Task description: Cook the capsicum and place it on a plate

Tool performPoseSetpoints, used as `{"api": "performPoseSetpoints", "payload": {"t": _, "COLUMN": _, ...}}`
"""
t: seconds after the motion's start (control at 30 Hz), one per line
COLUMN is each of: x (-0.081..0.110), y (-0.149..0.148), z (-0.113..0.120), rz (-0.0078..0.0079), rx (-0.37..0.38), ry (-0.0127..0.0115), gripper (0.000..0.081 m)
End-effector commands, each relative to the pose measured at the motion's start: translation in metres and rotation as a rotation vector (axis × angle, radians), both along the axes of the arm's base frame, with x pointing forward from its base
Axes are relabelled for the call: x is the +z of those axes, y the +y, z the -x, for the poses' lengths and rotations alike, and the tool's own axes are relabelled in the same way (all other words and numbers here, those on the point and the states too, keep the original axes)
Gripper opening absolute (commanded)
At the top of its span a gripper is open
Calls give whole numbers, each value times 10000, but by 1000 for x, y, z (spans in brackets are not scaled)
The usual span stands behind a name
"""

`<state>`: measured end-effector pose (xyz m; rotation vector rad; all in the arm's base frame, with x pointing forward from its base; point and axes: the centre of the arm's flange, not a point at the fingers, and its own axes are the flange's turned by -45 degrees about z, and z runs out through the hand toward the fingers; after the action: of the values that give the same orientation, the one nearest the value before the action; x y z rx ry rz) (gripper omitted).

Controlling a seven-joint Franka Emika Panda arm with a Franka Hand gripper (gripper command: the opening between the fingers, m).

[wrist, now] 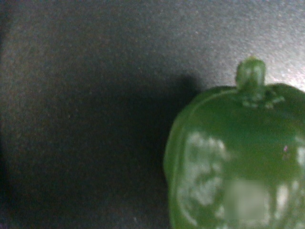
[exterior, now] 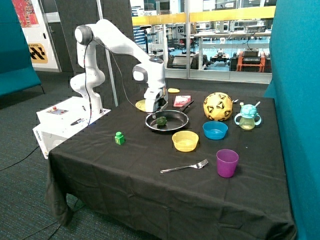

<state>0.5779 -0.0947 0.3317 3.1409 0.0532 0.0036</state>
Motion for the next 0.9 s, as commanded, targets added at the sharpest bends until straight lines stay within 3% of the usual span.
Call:
{"api": "performPoseSetpoints", "payload": {"t": 0.0, "x": -11, "y": 4, "z": -8, "rz": -1, "rx": 125, "ry": 23, "gripper": 711}}
{"api": "performPoseSetpoints", "payload": {"t": 0.87, "x": -27, "y": 15, "z": -17, "rz": -1, "rx": 300, "ry": 23, "gripper": 701}}
